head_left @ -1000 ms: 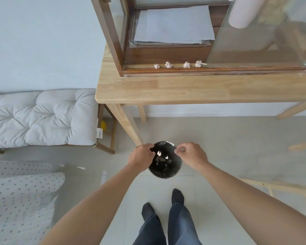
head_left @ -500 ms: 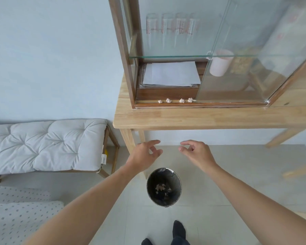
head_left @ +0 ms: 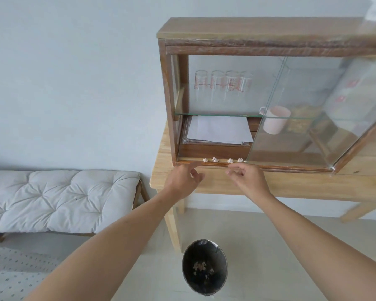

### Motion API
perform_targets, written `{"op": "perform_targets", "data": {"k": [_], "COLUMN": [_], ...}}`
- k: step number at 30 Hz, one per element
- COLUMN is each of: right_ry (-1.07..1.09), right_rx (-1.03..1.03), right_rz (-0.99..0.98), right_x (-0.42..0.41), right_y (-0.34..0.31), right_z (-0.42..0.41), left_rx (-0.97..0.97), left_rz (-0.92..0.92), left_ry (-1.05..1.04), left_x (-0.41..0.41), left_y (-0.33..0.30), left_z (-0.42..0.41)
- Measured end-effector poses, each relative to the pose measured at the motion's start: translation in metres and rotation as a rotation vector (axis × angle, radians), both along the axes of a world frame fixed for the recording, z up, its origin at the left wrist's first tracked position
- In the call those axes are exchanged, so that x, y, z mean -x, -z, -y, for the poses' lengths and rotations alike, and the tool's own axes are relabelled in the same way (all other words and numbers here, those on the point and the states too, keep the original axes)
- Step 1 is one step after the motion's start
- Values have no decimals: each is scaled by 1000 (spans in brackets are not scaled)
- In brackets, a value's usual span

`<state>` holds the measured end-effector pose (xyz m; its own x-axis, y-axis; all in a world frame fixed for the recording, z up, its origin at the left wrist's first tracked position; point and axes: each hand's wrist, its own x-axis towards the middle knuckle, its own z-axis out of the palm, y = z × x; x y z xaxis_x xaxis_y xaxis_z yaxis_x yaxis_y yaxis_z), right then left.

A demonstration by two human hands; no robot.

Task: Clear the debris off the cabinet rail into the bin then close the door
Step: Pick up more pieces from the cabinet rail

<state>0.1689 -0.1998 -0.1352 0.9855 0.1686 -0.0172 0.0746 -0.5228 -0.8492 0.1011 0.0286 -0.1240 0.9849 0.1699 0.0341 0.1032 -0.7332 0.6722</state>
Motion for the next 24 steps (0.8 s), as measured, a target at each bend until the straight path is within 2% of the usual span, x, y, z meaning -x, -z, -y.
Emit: {"op": "perform_targets", "data": {"k": [6, 13, 24], "right_ry": [-71, -120, -100], "right_rx": [2, 48, -23], "right_rz": [-13, -13, 8], "right_x": [-44, -60, -38], "right_y": [6, 17, 13], "right_z": [-33, -45, -31], "left_rx": [-69, -148, -41], "left_rz": [14, 46, 169], "left_ry": [-68, -135, -124], "left_x": [-47, -66, -42], "left_y": [-2, 8, 14], "left_z": [11, 19, 14]}}
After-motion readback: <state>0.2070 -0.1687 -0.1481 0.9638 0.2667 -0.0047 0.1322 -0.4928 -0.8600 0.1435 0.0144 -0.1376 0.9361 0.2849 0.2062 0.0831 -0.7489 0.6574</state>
